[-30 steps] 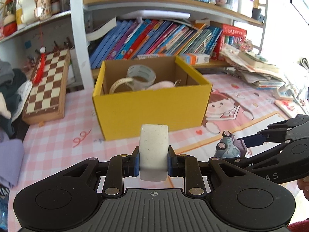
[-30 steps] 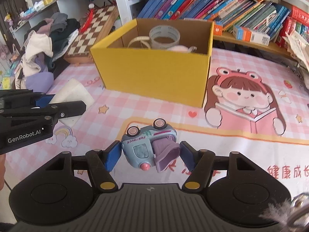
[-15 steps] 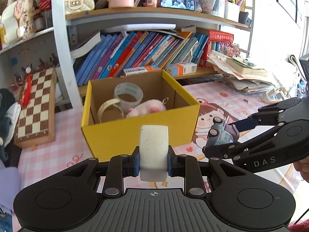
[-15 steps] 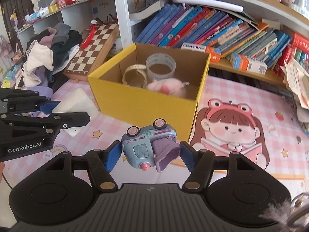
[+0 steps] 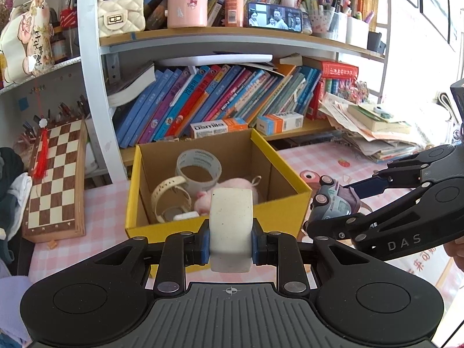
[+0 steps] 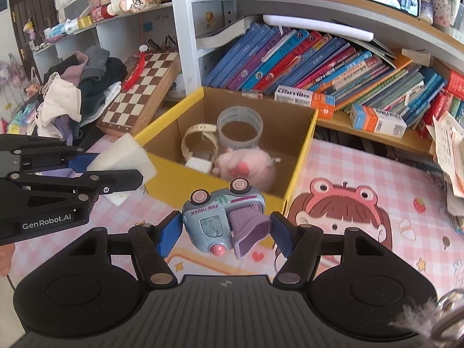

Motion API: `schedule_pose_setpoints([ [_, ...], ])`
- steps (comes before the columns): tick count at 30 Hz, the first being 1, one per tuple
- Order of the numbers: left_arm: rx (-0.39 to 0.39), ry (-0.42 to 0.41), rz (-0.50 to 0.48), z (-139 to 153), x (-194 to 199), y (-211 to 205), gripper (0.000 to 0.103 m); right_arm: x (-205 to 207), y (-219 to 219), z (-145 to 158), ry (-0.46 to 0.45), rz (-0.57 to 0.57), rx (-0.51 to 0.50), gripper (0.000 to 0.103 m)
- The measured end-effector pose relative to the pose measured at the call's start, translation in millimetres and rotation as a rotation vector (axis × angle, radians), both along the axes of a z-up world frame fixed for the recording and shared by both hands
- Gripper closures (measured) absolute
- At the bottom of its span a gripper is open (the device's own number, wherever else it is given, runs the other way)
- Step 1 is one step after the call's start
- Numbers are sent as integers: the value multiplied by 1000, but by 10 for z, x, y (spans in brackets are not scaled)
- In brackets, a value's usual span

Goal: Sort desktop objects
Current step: 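Lift the sponge block and toy truck and carry both toward the yellow box, then lower the truck and sponge block into the box and open both grippers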

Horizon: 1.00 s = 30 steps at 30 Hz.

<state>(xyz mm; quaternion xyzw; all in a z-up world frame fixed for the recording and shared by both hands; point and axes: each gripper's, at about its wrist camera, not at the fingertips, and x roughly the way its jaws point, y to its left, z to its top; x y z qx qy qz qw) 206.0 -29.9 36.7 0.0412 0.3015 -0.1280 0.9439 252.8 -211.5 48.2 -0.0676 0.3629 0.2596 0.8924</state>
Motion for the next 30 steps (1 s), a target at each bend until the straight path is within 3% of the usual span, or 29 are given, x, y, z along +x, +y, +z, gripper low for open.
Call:
schedule_pose_setpoints([
  [14, 41, -16, 63, 123, 495, 64, 79, 679, 85, 174, -71, 46, 5, 39],
  [24, 83, 32, 100, -38, 947, 61, 79, 1285, 391, 47, -68, 59, -31, 39],
  [30, 113, 88, 68, -254, 1134, -99, 79, 1631, 616, -99, -46, 89, -91, 39],
])
